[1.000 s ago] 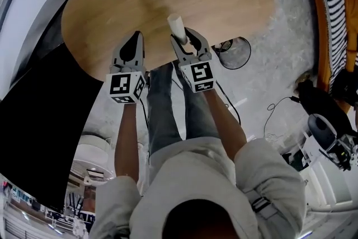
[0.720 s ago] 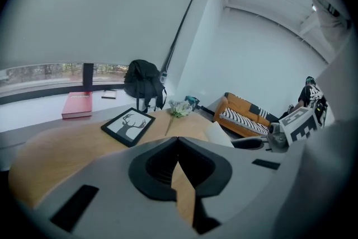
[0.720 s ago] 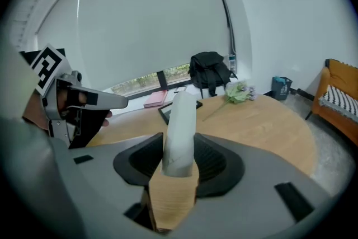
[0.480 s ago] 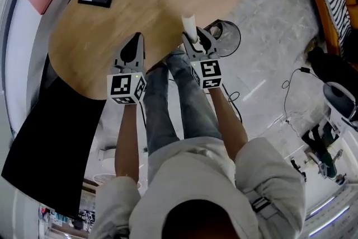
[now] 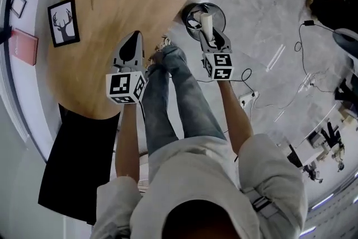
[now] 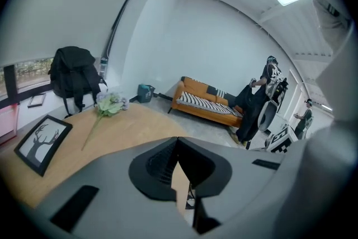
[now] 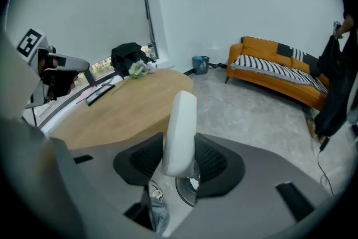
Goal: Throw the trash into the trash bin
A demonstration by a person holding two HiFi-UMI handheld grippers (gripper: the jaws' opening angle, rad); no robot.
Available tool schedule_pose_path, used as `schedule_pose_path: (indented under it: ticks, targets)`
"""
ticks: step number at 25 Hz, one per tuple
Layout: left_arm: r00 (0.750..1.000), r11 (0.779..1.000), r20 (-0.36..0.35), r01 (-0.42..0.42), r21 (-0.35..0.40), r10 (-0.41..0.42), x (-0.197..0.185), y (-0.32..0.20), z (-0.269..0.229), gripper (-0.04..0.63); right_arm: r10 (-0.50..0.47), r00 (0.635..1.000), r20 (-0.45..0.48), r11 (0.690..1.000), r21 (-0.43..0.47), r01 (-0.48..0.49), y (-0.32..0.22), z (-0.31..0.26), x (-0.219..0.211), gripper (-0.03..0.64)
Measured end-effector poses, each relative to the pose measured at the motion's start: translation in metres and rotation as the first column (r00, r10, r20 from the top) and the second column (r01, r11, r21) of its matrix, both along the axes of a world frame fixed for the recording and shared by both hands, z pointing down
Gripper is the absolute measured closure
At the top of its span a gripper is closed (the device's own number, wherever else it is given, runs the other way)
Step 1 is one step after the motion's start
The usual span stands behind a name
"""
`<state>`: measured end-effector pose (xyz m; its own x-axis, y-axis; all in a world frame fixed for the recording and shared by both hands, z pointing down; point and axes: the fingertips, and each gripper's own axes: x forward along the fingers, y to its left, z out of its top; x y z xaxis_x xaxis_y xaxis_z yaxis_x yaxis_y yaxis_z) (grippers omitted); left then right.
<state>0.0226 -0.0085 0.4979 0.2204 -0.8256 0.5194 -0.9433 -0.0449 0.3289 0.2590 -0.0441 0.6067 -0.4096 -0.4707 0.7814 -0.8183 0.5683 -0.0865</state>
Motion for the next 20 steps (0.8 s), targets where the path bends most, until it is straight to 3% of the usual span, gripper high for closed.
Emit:
schedule_pose_path:
  ticks: [4,6,8,10,15,20]
  targets:
    - [0.997,0.997,0.0,-0.072,-0.006,0.072,0.031,-0.014,-0.002,0.578,0.094,0.994,-0.05,0.993,-0.07,-0.097,0.003,0.028,0.05,0.42]
    - [0.996,0.996,0.0,-0.09,-0.008,0.09,0.04,-0.019,-0.002,0.578,0.118,0.99,-0.084,0.984,-0.121,-0.127,0.005,0.048,0.066,0.392]
    - [0.995,0.995,0.001,-0.099,-0.008,0.099,0.045,-0.022,-0.001,0.577,0.148,0.98,-0.134,0.972,-0.161,-0.169,0.003,0.065,0.08,0.321]
    - [0.995,0.995,0.002,-0.098,-0.011,0.098,0.047,-0.022,-0.001,0.578,0.161,0.976,-0.144,0.964,-0.191,-0.187,0.002,0.074,0.086,0.321]
    - [0.998,0.998,0.006,-0.06,-0.014,0.06,0.04,-0.02,-0.002,0.578,0.08,0.992,-0.101,0.978,-0.183,-0.097,-0.001,0.067,0.064,0.325]
    - [1.0,1.0,0.014,0.011,-0.005,-0.011,0.019,-0.012,-0.008,0.578,-0.016,0.999,-0.046,0.987,-0.158,0.008,-0.005,0.049,0.02,0.402]
